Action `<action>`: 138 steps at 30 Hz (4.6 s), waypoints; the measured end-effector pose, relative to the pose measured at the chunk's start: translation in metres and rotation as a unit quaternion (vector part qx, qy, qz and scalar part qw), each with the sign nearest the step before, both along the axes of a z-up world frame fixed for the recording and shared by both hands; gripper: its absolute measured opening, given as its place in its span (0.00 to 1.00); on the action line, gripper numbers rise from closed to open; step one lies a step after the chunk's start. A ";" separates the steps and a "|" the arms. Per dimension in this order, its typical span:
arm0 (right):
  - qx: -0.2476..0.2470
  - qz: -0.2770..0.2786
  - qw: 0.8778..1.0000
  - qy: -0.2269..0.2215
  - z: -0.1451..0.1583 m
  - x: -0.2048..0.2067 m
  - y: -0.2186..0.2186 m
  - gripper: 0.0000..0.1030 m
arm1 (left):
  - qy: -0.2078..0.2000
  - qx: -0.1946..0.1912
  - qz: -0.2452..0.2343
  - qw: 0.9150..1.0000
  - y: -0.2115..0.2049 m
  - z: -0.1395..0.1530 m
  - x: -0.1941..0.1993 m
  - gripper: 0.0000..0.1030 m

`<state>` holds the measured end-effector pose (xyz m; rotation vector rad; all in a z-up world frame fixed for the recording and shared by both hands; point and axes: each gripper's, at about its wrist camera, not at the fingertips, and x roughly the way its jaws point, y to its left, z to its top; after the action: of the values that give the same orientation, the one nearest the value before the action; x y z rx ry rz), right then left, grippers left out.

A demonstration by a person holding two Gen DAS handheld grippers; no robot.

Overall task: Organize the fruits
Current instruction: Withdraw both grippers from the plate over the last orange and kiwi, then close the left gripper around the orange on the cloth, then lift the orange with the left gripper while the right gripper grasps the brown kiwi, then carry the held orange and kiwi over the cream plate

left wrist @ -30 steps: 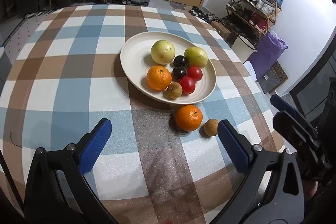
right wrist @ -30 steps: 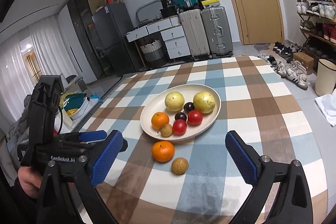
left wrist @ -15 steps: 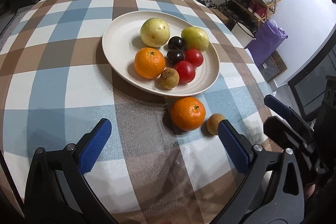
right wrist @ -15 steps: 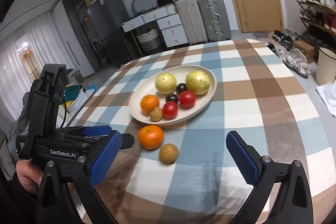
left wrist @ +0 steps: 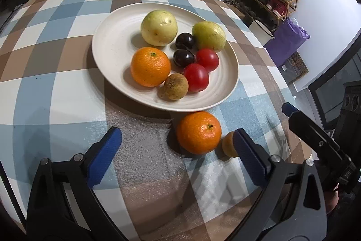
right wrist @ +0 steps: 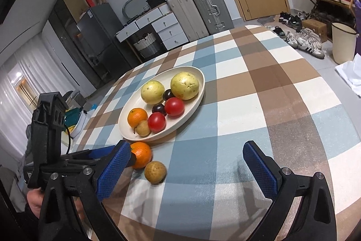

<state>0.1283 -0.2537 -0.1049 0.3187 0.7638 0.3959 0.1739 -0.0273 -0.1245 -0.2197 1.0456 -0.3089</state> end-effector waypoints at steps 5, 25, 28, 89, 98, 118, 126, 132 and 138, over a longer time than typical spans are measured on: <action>0.012 0.007 1.000 0.001 -0.001 0.002 -0.001 0.98 | -0.006 0.012 -0.010 1.000 -0.008 0.000 0.003 0.84; 0.008 0.014 1.000 0.001 0.001 -0.002 -0.001 0.98 | -0.018 0.002 -0.029 0.999 0.001 0.010 -0.015 0.37; 0.000 0.017 1.000 0.002 0.002 -0.004 0.002 0.98 | -0.020 0.000 -0.024 1.000 0.009 0.013 -0.021 0.37; -0.093 0.074 0.991 0.054 -0.024 0.000 0.076 0.27 | -0.030 -0.057 0.029 0.998 0.094 0.007 -0.049 0.37; -0.076 0.082 0.993 0.038 -0.019 -0.003 0.074 0.27 | -0.039 -0.059 0.029 0.997 0.092 0.017 -0.050 0.37; -0.029 0.105 0.994 0.003 0.017 0.016 0.073 0.27 | -0.055 -0.046 0.029 0.997 0.078 0.045 -0.013 0.37; -0.021 0.114 0.993 -0.001 0.026 0.042 0.076 0.27 | -0.055 -0.043 0.037 0.997 0.078 0.052 0.020 0.37; -0.017 0.118 0.993 -0.003 0.031 0.066 0.082 0.27 | -0.047 -0.039 0.037 0.997 0.079 0.051 0.045 0.37; -0.024 0.120 0.992 -0.009 0.036 0.087 0.089 0.27 | -0.039 -0.036 0.041 0.998 0.082 0.047 0.068 0.37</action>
<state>0.2155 -0.1647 -0.0688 0.1774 0.7948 0.6056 0.2416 0.0552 -0.0779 -0.3121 0.9459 -0.2788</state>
